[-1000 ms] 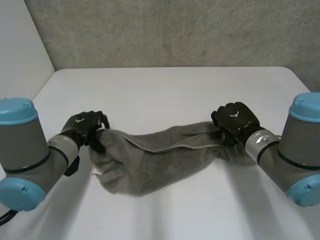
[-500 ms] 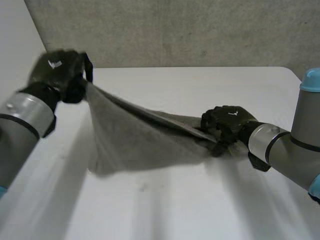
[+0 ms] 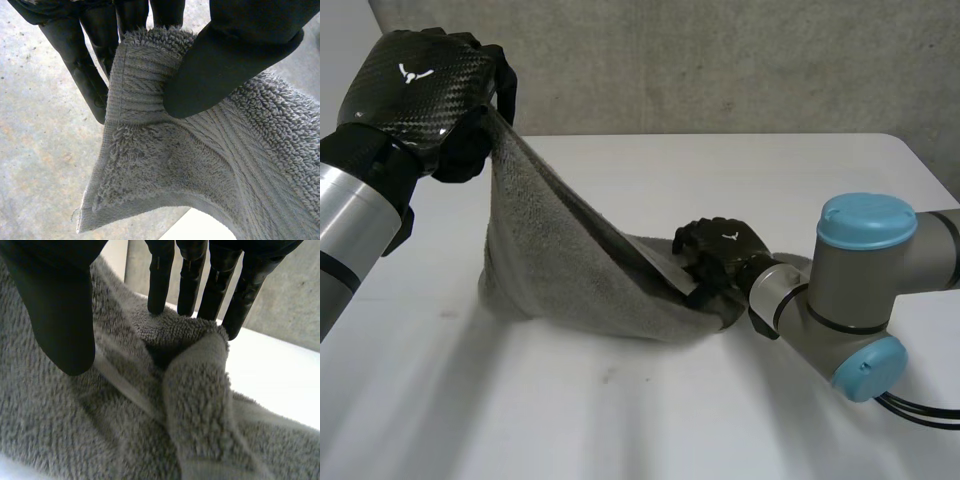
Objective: Fold the towel.
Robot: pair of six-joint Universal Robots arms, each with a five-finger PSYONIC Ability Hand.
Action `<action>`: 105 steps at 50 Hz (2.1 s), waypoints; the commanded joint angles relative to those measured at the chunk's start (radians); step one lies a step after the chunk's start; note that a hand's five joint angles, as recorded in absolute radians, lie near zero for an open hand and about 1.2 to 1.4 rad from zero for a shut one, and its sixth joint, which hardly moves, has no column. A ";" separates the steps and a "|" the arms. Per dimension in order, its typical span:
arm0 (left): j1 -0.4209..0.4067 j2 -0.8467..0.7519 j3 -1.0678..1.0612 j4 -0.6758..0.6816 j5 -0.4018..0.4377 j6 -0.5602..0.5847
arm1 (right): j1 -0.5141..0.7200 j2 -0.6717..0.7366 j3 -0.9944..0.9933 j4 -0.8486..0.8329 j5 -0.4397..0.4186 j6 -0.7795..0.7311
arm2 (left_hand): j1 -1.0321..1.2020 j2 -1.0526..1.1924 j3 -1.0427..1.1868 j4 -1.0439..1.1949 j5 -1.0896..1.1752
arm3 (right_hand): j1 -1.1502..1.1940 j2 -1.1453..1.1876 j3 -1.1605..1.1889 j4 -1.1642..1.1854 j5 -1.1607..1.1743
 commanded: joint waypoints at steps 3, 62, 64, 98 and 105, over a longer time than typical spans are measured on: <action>0.005 -0.011 -0.005 0.000 -0.002 0.002 | 0.016 -0.052 0.049 0.011 -0.013 0.002 | 0.226 0.179 0.180 0.180 0.190 | 0.212 0.153 0.145 0.148 0.140; 0.157 -0.245 -0.182 0.393 0.009 0.032 | -0.102 -0.216 -0.125 0.129 -0.010 -0.359 | 0.226 0.179 0.180 0.180 0.190 | 0.939 0.881 0.872 0.875 0.867; 0.159 -0.251 -0.231 0.356 0.009 0.054 | -0.116 -0.184 -0.122 0.237 -0.011 -0.390 | 0.226 0.179 0.180 0.180 0.190 | 0.939 0.881 0.872 0.875 0.867; 0.145 -0.319 -0.324 0.270 -0.002 0.184 | -0.349 -0.187 0.327 0.122 -0.019 -0.067 | 0.226 0.179 0.180 0.180 0.190 | 0.274 0.215 0.207 0.210 0.202; 0.146 -0.301 -0.324 0.255 -0.003 0.186 | -0.366 -0.201 0.320 0.108 -0.105 -0.038 | 0.226 0.179 0.180 0.180 0.190 | 0.939 0.881 0.872 0.875 0.867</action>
